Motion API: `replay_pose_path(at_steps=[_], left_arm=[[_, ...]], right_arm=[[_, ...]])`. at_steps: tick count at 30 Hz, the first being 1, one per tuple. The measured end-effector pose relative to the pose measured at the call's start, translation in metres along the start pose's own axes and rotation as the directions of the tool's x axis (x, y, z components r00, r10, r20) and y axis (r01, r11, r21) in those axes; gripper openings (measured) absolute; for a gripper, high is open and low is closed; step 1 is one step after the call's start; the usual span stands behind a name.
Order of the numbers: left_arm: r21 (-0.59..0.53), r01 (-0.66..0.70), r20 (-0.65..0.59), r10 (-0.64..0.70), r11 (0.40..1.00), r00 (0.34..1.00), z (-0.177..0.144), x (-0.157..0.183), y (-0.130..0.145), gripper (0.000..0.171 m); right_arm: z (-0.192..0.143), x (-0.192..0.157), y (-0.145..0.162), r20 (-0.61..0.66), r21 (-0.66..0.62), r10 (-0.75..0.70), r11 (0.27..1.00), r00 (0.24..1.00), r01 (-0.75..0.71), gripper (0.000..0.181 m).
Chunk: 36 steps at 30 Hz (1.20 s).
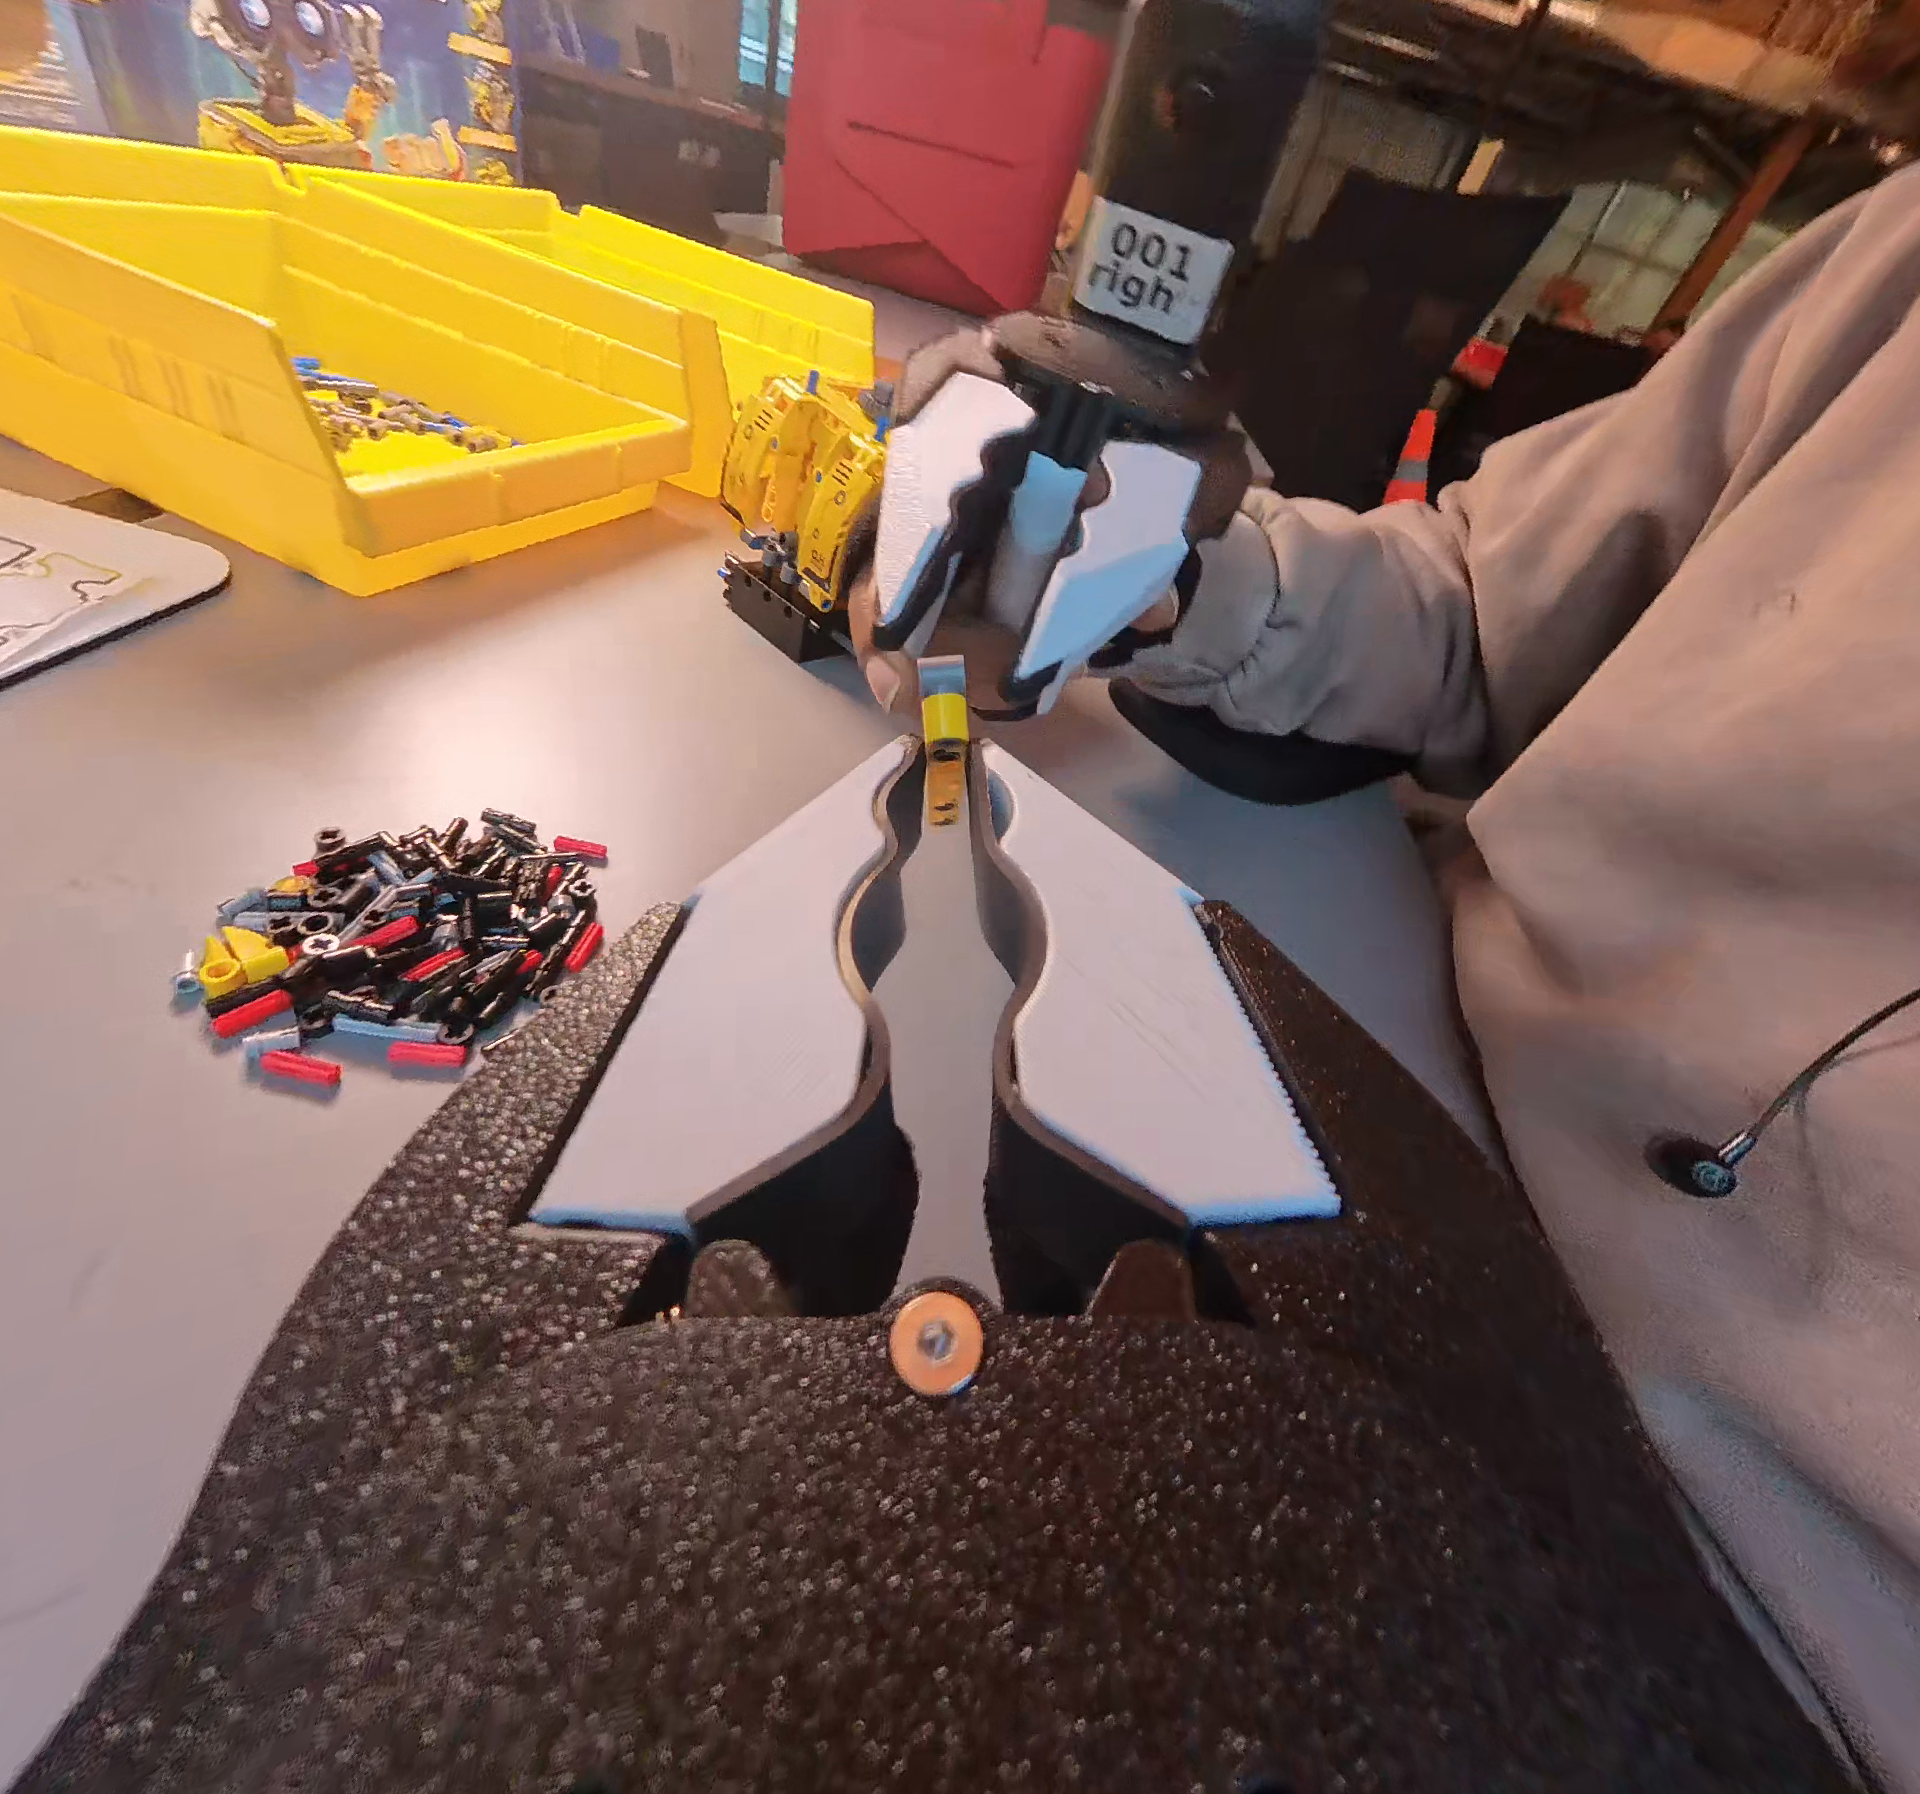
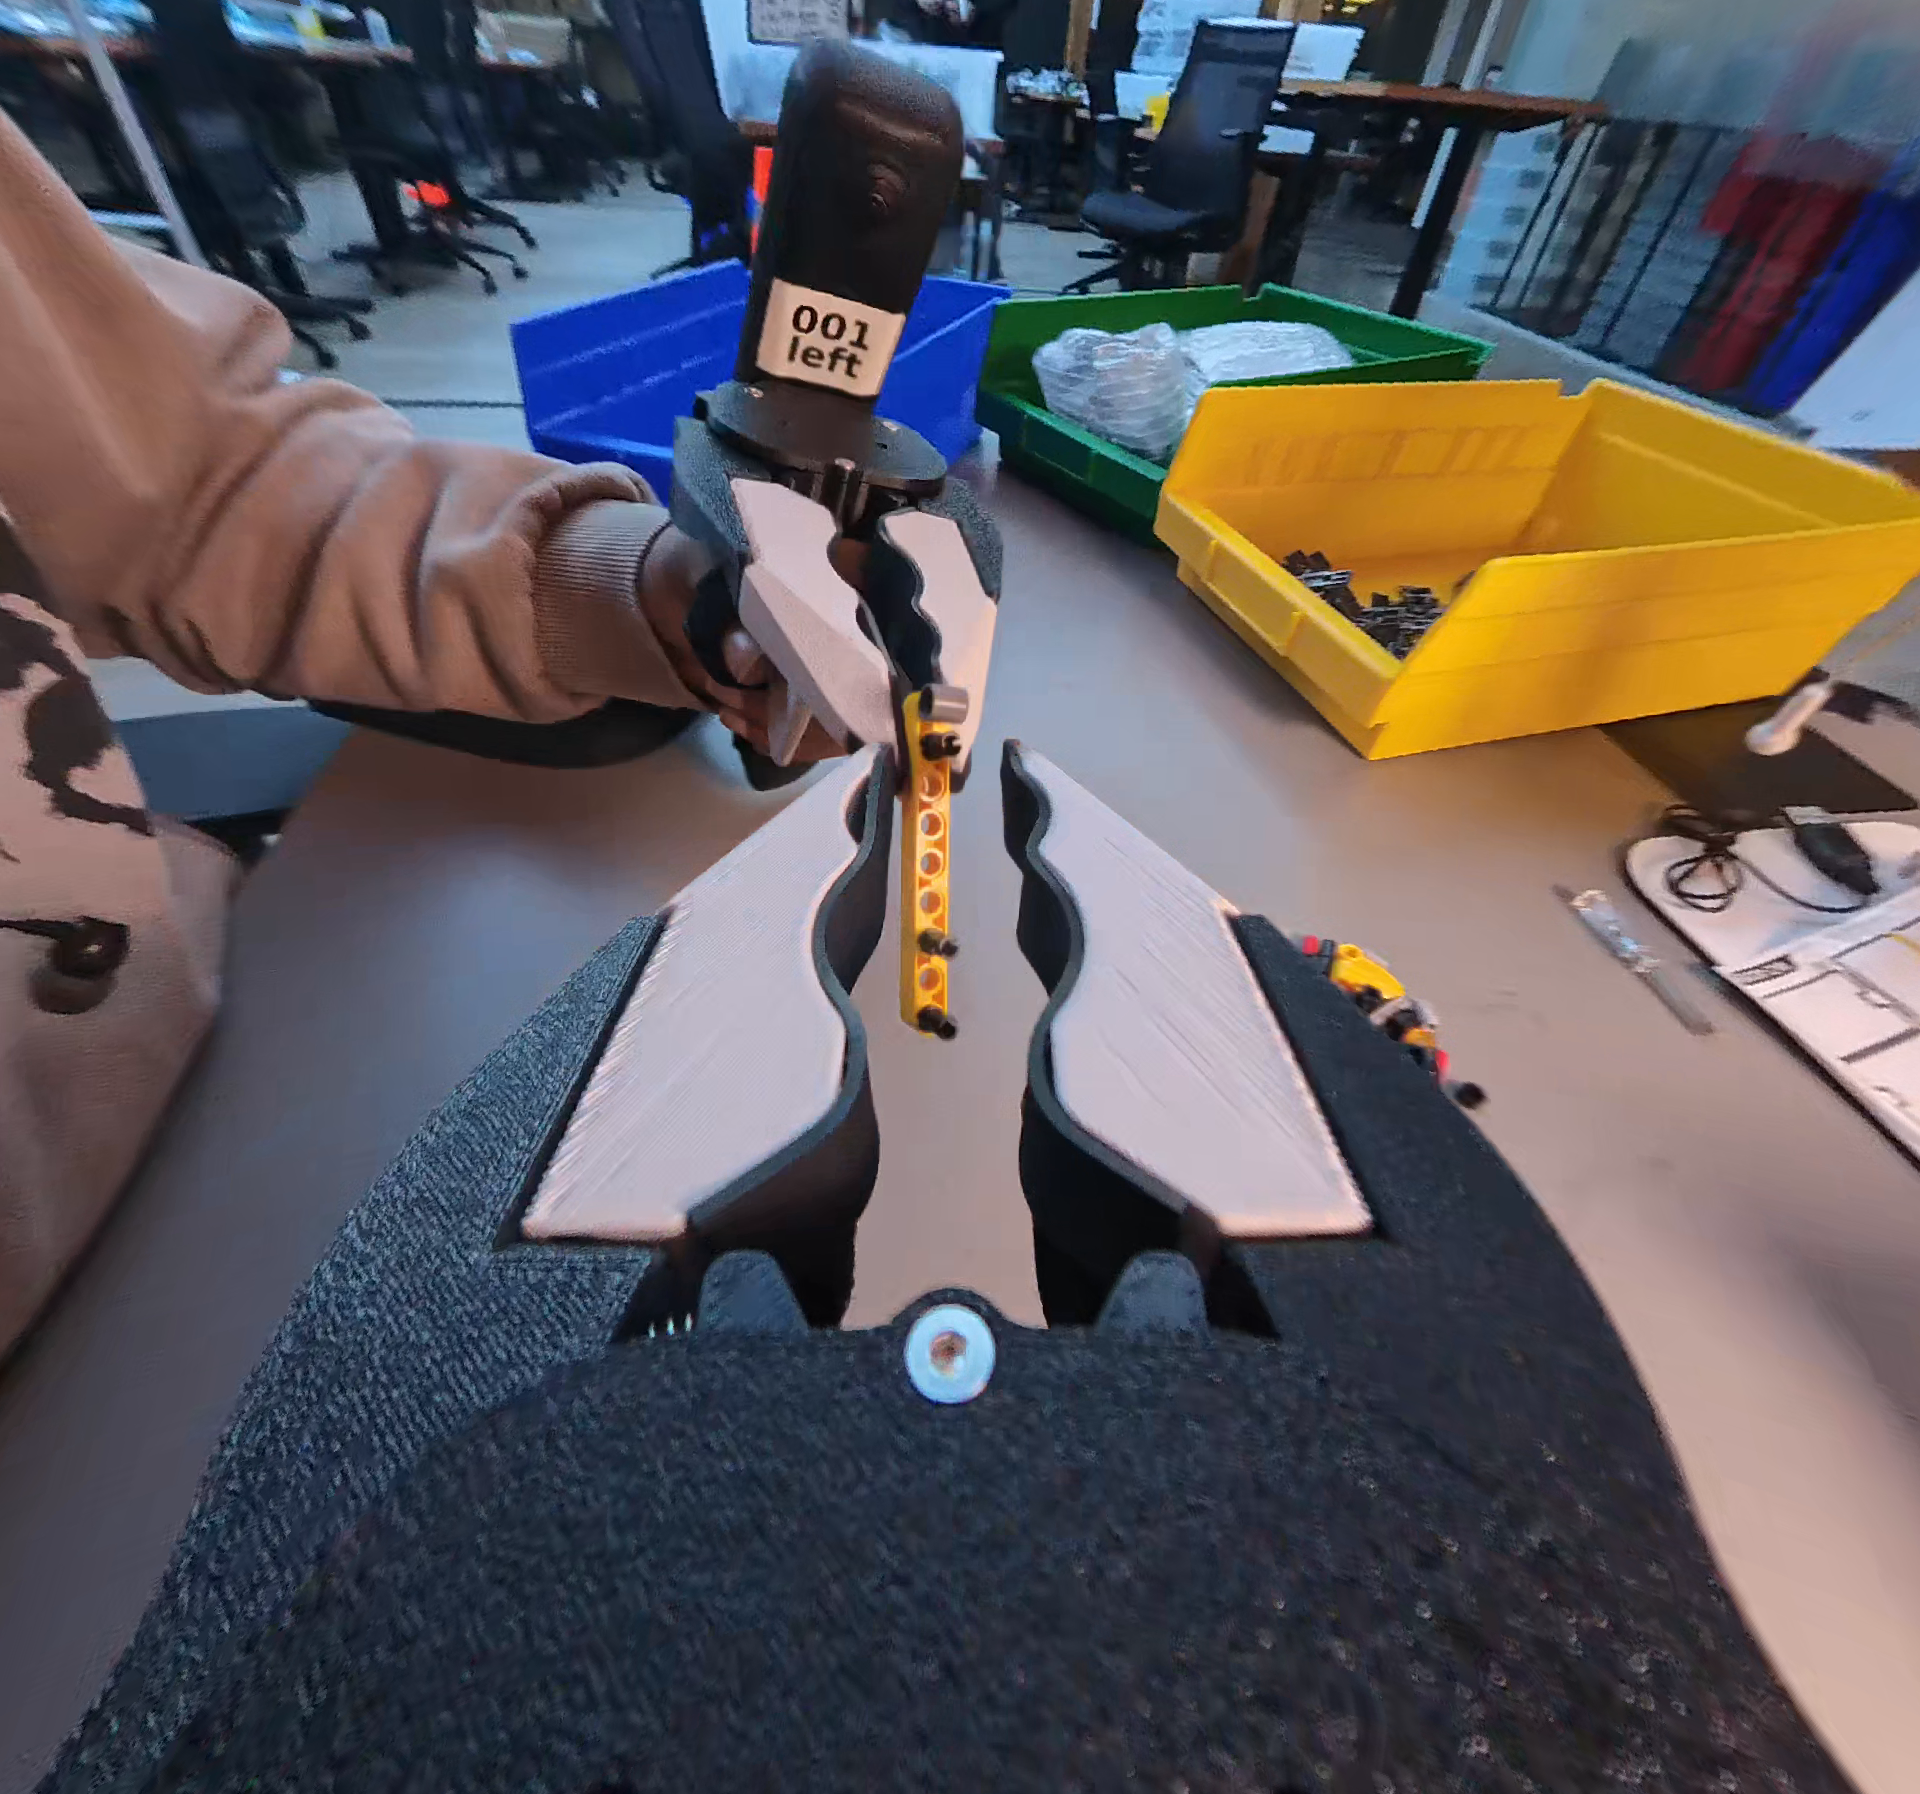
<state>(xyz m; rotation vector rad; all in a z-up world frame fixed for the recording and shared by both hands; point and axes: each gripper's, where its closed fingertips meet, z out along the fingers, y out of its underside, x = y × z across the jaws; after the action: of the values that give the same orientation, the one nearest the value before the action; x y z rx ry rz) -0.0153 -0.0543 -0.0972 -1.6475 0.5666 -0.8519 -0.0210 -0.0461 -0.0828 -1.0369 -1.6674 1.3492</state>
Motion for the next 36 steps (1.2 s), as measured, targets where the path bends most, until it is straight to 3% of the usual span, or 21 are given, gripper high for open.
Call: replay_pose_path(at_steps=[4, 8, 14, 26, 36], left_arm=[[-0.078, -0.050, -0.030, 0.048, 0.996, 0.998, 0.008, 0.010, 0.013, 0.006], [-0.086, -0.050, -0.046, 0.046, 0.995, 0.998, 0.009, 0.014, 0.014, 0.006], [0.028, -0.050, -0.032, 0.051, 0.998, 0.998, 0.005, 0.017, -0.006, 0.011], [0.166, 0.043, -0.065, -0.033, 0.985, 0.997, -0.002, 0.030, -0.043, 0.005], [0.203, 0.010, -0.058, 0.002, 0.979, 0.998, -0.009, 0.033, -0.054, 0.004]], right_arm=[[0.001, -0.014, 0.006, 0.126, -0.010, 0.108, 0.994, 0.986, -0.107, 0.017], [0.003, -0.019, 0.009, 0.169, -0.013, 0.128, 0.992, 0.977, -0.127, 0.008], [-0.001, -0.017, -0.004, 0.211, 0.077, 0.207, 0.971, 0.955, -0.227, 0.007], [-0.010, -0.020, -0.039, 0.328, 0.270, 0.271, 0.891, 0.905, -0.364, 0.005], [-0.012, -0.021, -0.046, 0.309, 0.288, 0.225, 0.904, 0.924, -0.316, 0.005]])
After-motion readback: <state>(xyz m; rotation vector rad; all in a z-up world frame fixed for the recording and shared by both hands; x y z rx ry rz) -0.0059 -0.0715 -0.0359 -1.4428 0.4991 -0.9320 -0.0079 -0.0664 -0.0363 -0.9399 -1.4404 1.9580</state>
